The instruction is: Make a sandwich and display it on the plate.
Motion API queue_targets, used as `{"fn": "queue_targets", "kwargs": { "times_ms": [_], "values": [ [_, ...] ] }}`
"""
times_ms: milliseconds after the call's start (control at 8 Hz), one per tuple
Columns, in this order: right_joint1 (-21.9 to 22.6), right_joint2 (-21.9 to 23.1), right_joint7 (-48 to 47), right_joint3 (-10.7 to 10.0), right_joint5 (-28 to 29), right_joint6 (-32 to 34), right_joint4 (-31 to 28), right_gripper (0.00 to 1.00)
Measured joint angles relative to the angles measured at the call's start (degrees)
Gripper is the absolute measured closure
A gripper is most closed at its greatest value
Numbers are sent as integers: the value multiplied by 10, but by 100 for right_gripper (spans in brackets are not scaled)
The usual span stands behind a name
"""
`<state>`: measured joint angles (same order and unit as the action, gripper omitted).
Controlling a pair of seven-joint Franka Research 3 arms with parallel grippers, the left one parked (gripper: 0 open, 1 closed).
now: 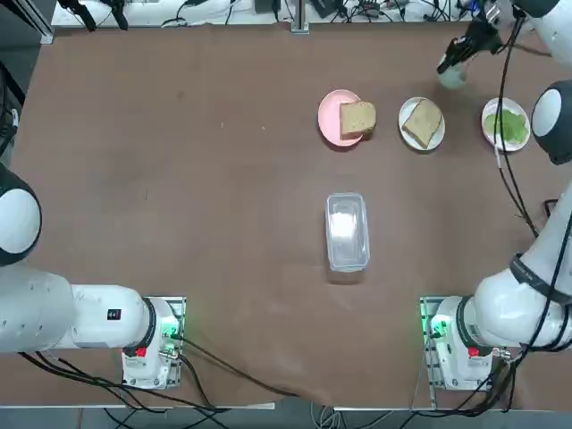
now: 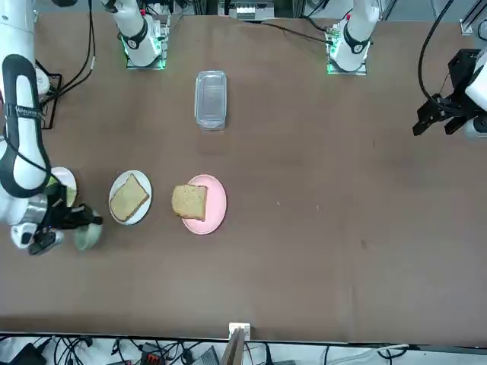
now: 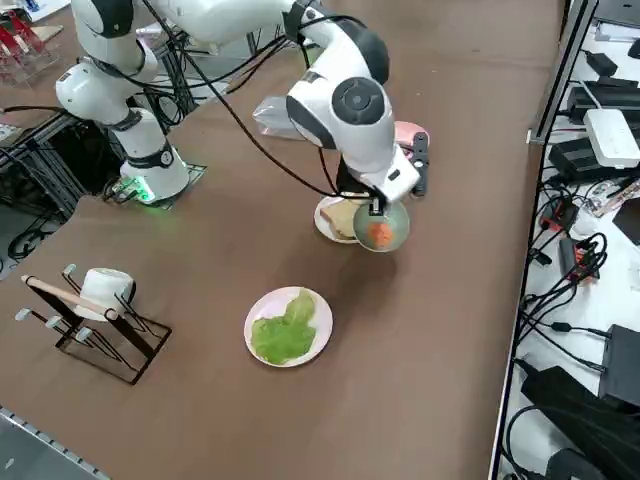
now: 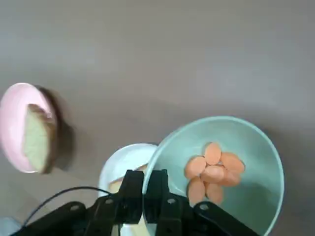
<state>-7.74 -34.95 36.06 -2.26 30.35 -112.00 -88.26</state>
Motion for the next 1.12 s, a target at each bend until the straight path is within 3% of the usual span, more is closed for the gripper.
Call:
{"fn": "queue_targets", "kwargs": {
  "times_ms": [375, 1125],
  "values": [
    [2, 22, 0, 10, 60, 7, -70, 95],
    [-17, 26, 8, 9, 152, 109, -82, 95]
  ]
}}
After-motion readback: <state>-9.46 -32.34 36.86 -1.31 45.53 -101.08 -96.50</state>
